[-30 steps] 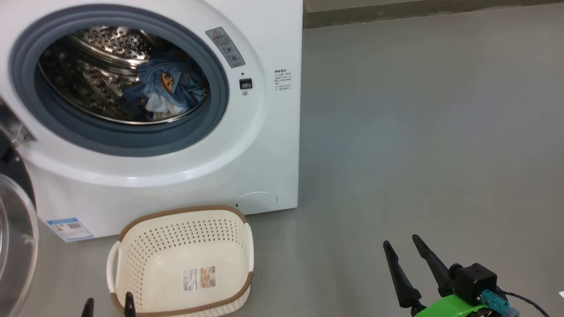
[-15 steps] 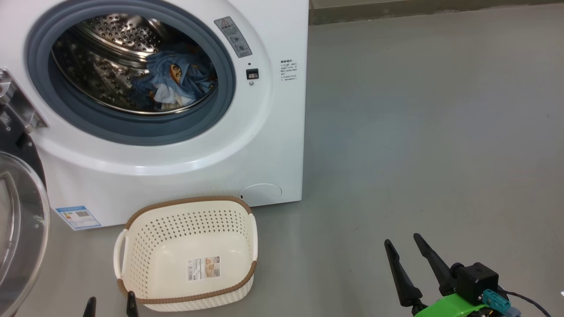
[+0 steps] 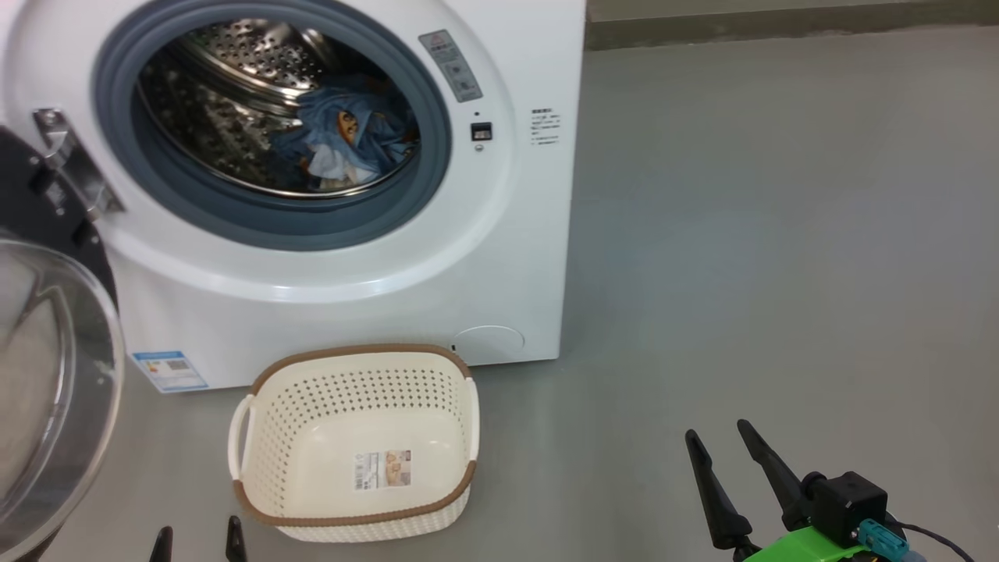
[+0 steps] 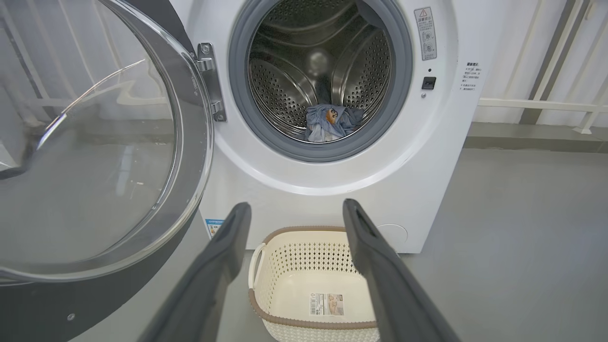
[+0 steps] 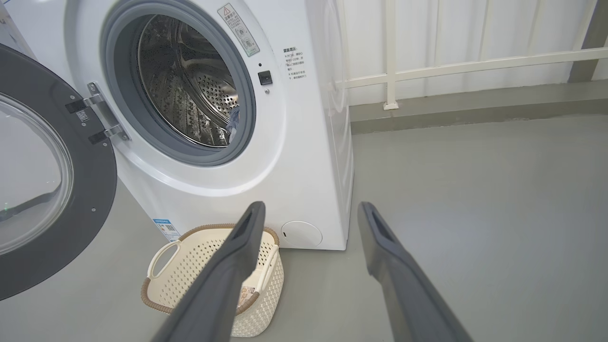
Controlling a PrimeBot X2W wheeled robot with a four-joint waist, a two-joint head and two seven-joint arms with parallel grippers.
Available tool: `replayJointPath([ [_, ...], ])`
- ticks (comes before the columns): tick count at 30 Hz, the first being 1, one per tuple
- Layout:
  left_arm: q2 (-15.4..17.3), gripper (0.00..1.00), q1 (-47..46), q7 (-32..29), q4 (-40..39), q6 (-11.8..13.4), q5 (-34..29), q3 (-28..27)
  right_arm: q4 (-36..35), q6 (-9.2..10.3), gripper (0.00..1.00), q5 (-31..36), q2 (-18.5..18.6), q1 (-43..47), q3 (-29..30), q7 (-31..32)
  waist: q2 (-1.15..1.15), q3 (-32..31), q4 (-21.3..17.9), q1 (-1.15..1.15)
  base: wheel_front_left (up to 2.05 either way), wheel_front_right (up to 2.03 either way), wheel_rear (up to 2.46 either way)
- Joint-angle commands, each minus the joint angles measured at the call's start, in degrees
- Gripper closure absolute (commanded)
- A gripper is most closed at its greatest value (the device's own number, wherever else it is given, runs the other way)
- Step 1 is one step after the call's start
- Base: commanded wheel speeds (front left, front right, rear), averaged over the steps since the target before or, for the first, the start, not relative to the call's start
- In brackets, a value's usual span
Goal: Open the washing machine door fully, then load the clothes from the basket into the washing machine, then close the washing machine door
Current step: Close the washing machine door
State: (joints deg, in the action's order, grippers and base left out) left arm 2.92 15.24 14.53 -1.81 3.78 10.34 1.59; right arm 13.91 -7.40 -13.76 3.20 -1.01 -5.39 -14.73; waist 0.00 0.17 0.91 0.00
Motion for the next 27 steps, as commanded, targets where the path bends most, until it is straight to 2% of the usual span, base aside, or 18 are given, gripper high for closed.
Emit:
replayJointPath([
  [1,-0.04,0.0,-1.14,0.47,-1.3,0.26,0.47,-1.96,-1.41,-0.09,0.0,0.39,-0.11,-0.52,-1.48,-0.27,0.0,-0.19,1.73,0.0,0.0,0.0,0.0],
  [27,-0.04,0.0,1.49,0.47,-0.62,1.6,1.76,-4.14,-1.81,-0.09,0.0,-0.1,-0.31,1.17,-1.78,-0.27,0.0,-2.6,17.59,0.0,0.0,0.0,0.0],
])
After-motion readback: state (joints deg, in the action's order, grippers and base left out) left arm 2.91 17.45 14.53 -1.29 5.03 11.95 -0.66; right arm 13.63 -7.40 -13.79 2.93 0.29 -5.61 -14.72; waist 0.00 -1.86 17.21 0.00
